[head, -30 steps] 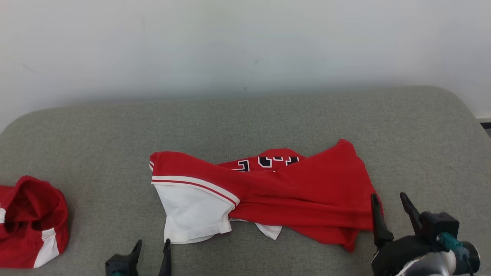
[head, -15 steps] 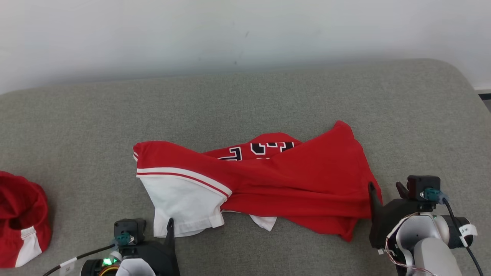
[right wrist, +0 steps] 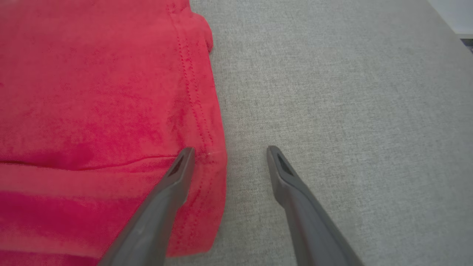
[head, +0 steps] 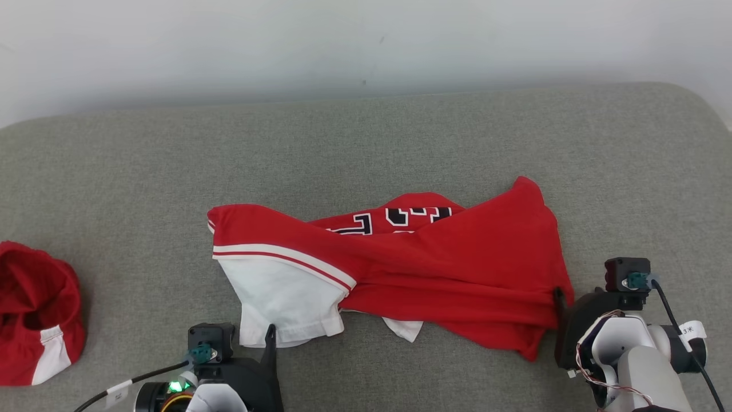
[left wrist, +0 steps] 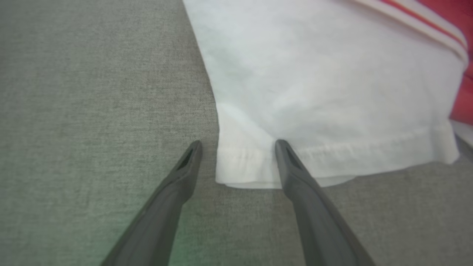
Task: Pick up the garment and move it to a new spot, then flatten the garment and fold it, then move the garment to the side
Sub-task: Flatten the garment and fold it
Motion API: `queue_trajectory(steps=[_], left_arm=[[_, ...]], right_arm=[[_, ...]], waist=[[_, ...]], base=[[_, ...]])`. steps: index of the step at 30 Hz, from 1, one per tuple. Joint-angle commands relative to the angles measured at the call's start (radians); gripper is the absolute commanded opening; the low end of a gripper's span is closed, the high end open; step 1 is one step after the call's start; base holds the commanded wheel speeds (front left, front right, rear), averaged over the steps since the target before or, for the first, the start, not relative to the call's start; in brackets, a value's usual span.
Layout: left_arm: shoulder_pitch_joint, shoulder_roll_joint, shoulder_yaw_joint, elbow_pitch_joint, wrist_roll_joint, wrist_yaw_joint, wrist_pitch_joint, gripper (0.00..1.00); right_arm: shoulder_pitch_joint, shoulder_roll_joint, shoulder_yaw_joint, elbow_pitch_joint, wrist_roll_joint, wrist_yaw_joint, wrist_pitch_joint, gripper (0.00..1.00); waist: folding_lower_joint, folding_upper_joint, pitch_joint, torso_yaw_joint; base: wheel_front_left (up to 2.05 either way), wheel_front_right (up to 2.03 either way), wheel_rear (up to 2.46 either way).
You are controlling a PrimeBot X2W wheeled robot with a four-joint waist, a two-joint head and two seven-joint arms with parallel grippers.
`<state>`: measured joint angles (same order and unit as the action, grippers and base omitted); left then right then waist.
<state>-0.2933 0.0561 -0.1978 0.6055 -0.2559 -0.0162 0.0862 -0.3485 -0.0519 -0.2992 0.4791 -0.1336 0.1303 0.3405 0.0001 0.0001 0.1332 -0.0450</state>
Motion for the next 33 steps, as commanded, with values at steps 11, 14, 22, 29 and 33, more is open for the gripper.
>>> queue_trajectory(steps=[11, 14, 22, 29, 33], left_arm=[[0.017, -0.009, -0.038, -0.015, -0.024, 0.019, 0.058, 0.42], [0.022, -0.007, -0.035, -0.024, -0.029, 0.034, 0.058, 0.0], [0.047, 0.0, -0.022, -0.059, -0.043, 0.044, 0.023, 0.0], [0.044, 0.003, -0.003, -0.138, -0.068, 0.057, -0.042, 0.0], [0.035, 0.004, 0.012, -0.216, -0.087, 0.055, -0.066, 0.0]], right_arm=[[-0.048, 0.004, -0.013, 0.086, -0.034, 0.001, 0.037, 1.0], [-0.058, 0.005, 0.01, 0.117, -0.013, 0.001, 0.053, 0.0], [-0.041, 0.004, 0.02, 0.113, 0.044, 0.001, 0.033, 0.0], [-0.038, 0.003, 0.032, 0.036, 0.159, 0.001, -0.044, 0.0], [-0.03, 0.002, 0.037, -0.032, 0.204, 0.001, -0.072, 0.0]], waist=[[-0.0001, -0.0001, 0.029, 0.012], [-0.0001, -0.0001, 0.033, 0.013], [-0.0001, -0.0001, 0.018, 0.019], [-0.0001, -0.0001, -0.017, 0.02], [-0.0001, -0.0001, -0.04, 0.014]], base=[[0.0, 0.0, 0.0], [0.0, 0.0, 0.0], [0.0, 0.0, 0.0], [0.0, 0.0, 0.0], [0.0, 0.0, 0.0]])
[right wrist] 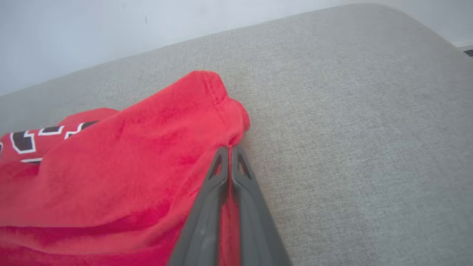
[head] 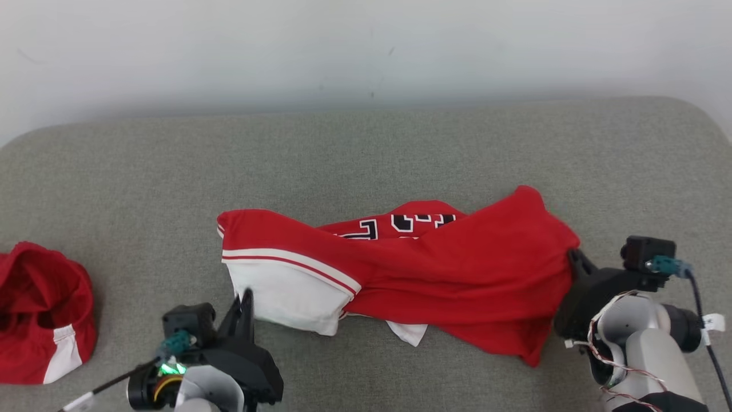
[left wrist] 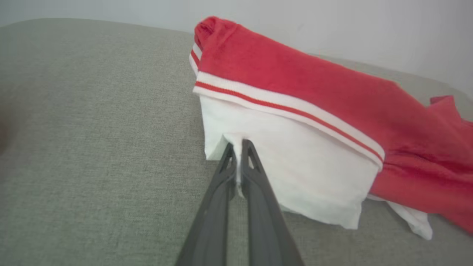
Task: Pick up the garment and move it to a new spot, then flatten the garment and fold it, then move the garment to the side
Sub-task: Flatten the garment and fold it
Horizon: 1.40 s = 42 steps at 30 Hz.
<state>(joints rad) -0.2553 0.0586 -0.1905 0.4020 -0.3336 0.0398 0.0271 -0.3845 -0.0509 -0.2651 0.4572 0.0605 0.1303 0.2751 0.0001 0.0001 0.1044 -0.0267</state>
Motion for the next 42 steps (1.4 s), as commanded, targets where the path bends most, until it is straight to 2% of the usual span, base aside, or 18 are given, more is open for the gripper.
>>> queue_trajectory(steps=[1, 4, 11, 14, 16, 18, 24, 33, 42], left_arm=[[-0.01, 0.002, 0.011, -0.036, -0.021, -0.006, -0.011, 0.0], [-0.034, 0.0, 0.026, -0.114, -0.063, -0.024, -0.014, 0.0], [-0.146, 0.018, 0.072, -0.293, -0.14, -0.053, 0.039, 0.0], [-0.217, 0.039, 0.093, -0.339, -0.18, -0.069, 0.087, 0.0], [-0.273, 0.078, 0.105, -0.362, -0.168, -0.072, 0.115, 0.0], [-0.328, 0.089, 0.115, -0.376, -0.18, -0.073, 0.138, 0.0], [-0.502, 0.104, 0.121, -0.385, -0.221, -0.092, 0.193, 0.0], [-0.704, 0.089, 0.118, -0.334, -0.239, -0.109, 0.167, 0.0], [-0.772, 0.106, 0.081, -0.286, -0.258, -0.131, 0.216, 0.0]], right_arm=[[0.002, 0.002, 0.009, -0.03, 0.035, 0.001, -0.016, 0.0], [-0.011, 0.002, 0.025, -0.093, 0.106, 0.001, -0.04, 0.0], [-0.023, 0.002, 0.042, -0.245, 0.153, 0.001, -0.036, 0.0], [-0.043, 0.002, 0.053, -0.299, 0.188, 0.001, -0.019, 0.0], [-0.067, 0.001, 0.059, -0.33, 0.194, 0.001, -0.012, 0.0], [-0.095, 0.002, 0.07, -0.357, 0.191, 0.001, -0.004, 0.0], [-0.189, -0.041, 0.103, -0.398, 0.162, 0.001, 0.026, 0.0], [-0.272, -0.073, 0.131, -0.421, 0.139, 0.001, 0.029, 0.0], [-0.29, -0.11, 0.124, -0.467, 0.182, 0.001, 0.06, 0.0]], waist=[[-0.0001, -0.0001, -0.016, -0.007], [-0.0001, -0.0001, -0.03, -0.013], [-0.0001, -0.0001, -0.059, -0.022], [-0.0001, -0.0001, -0.066, -0.031], [-0.0001, -0.0001, -0.066, -0.04], [-0.0001, -0.0001, -0.068, -0.048], [-0.0001, -0.0001, -0.066, -0.06], [-0.0001, -0.0001, -0.08, -0.066], [-0.0001, -0.0001, -0.087, -0.07]], base=[[0.0, 0.0, 0.0], [0.0, 0.0, 0.0], [0.0, 0.0, 0.0], [0.0, 0.0, 0.0], [0.0, 0.0, 0.0], [0.0, 0.0, 0.0], [0.0, 0.0, 0.0], [0.0, 0.0, 0.0], [0.0, 0.0, 0.0]])
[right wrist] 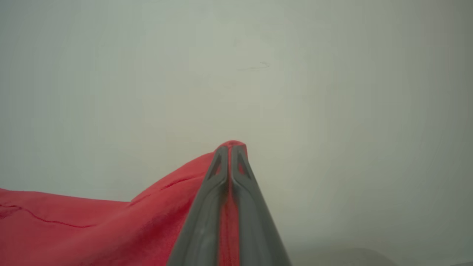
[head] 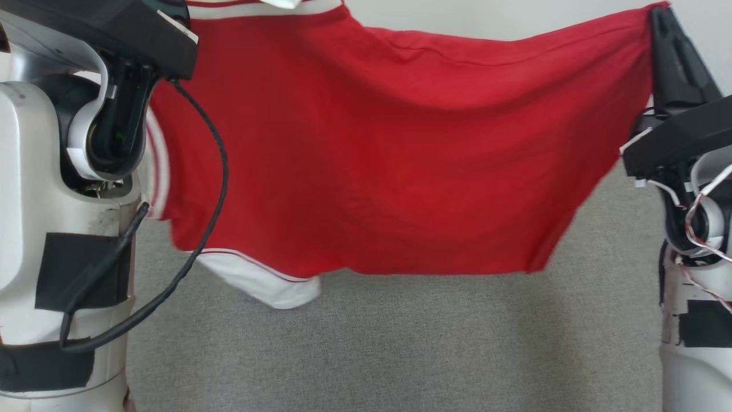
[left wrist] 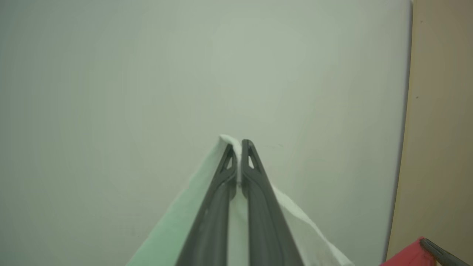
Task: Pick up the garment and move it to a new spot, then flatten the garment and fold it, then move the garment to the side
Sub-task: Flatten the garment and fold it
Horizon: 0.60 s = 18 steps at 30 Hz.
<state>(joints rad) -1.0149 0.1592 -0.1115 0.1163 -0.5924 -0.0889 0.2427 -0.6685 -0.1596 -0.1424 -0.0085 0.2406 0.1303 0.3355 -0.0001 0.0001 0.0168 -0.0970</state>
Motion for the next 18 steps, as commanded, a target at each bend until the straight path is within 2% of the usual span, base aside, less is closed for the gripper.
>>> queue_trajectory(steps=[1, 11, 15, 18], left_arm=[[-0.013, 0.007, 0.0, 0.003, 0.0, -0.004, 0.005, 0.0], [-0.05, 0.002, -0.002, 0.07, 0.007, 0.002, -0.034, 0.0], [-0.101, 0.013, -0.001, 0.106, 0.041, 0.005, -0.101, 0.0], [-0.158, 0.026, 0.01, 0.129, 0.074, 0.0, -0.188, 0.0]], right_arm=[[-0.006, -0.01, -0.001, -0.008, 0.002, 0.001, 0.009, 0.0], [-0.03, -0.043, 0.044, 0.006, 0.012, 0.001, 0.05, 0.0], [-0.084, -0.039, 0.059, 0.052, 0.001, 0.001, 0.019, 0.0], [-0.159, -0.017, 0.044, 0.113, -0.018, 0.001, -0.031, 0.0]], waist=[[0.0001, -0.0001, 0.003, -0.001], [0.0001, -0.0001, 0.074, -0.015], [0.0001, -0.0001, 0.137, -0.026], [0.0001, -0.0001, 0.196, -0.036]], base=[[0.0, 0.0, 0.0], [0.0, 0.0, 0.0], [0.0, 0.0, 0.0], [0.0, 0.0, 0.0]])
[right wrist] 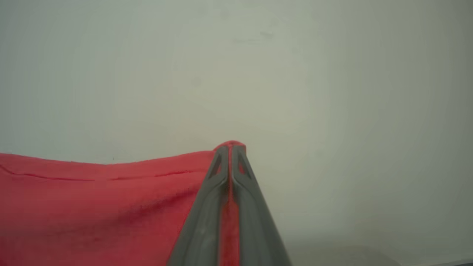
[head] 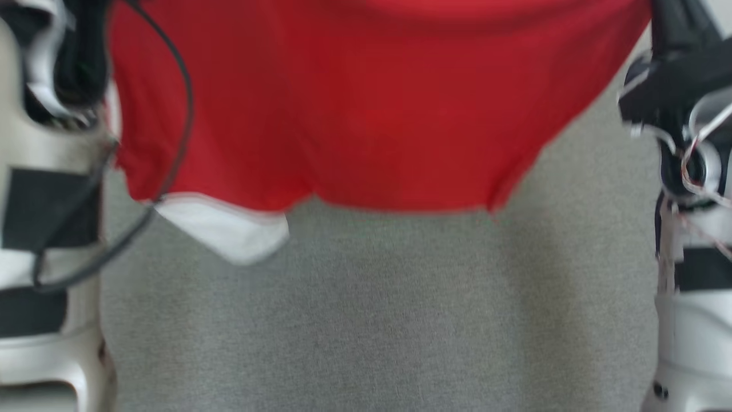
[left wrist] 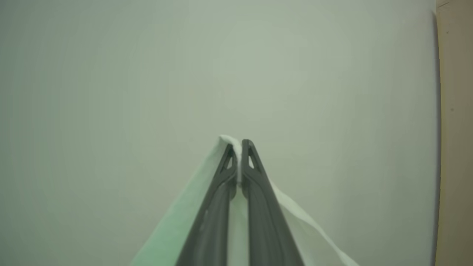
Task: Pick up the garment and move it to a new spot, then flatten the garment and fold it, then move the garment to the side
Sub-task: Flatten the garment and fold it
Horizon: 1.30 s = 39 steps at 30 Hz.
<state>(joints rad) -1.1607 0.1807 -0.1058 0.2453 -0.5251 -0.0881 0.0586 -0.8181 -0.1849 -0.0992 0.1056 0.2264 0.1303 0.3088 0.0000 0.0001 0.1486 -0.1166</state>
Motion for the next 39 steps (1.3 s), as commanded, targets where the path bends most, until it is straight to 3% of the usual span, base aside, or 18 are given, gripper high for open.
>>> queue_trajectory(steps=[1, 9, 15, 22, 30, 34, 39], left_arm=[[-0.029, 0.008, 0.007, 0.01, 0.017, -0.006, -0.043, 0.0], [-0.168, 0.057, -0.022, 0.086, 0.092, -0.035, -0.295, 0.0], [-0.194, 0.048, -0.014, 0.024, 0.116, -0.044, -0.323, 0.0], [-0.049, 0.066, -0.117, -0.051, 0.032, -0.041, -0.324, 0.0], [0.216, 0.142, -0.219, -0.113, -0.196, -0.041, -0.298, 0.0], [0.386, 0.172, -0.214, -0.193, -0.304, -0.034, -0.215, 0.0], [0.624, 0.206, -0.206, -0.331, -0.413, 0.023, -0.118, 0.0]], right_arm=[[-0.035, 0.016, -0.003, 0.023, -0.013, 0.001, -0.027, 0.0], [-0.233, 0.046, -0.034, 0.211, -0.106, 0.001, -0.276, 0.0], [-0.315, 0.036, -0.044, 0.322, -0.231, 0.001, -0.489, 0.0], [-0.278, -0.012, 0.046, 0.416, -0.293, 0.001, -0.556, 0.0], [-0.089, -0.132, 0.214, 0.379, -0.114, 0.001, -0.457, 0.0], [0.073, -0.184, 0.215, 0.269, 0.02, 0.001, -0.307, 0.0], [0.295, -0.211, 0.159, 0.092, 0.133, 0.001, -0.101, 0.0]], waist=[[0.0, -0.0001, 0.082, -0.018], [0.0, -0.0001, 0.19, -0.031], [0.0, -0.0001, 0.244, -0.03], [0.0, -0.0001, 0.3, -0.012], [0.0, -0.0001, 0.217, 0.019], [0.0, -0.0001, 0.159, 0.035], [0.0, -0.0001, 0.096, 0.051]], base=[[0.0, 0.0, 0.0], [0.0, 0.0, 0.0], [0.0, 0.0, 0.0], [0.0, 0.0, 0.0], [0.0, 0.0, 0.0], [0.0, 0.0, 0.0], [0.0, 0.0, 0.0]])
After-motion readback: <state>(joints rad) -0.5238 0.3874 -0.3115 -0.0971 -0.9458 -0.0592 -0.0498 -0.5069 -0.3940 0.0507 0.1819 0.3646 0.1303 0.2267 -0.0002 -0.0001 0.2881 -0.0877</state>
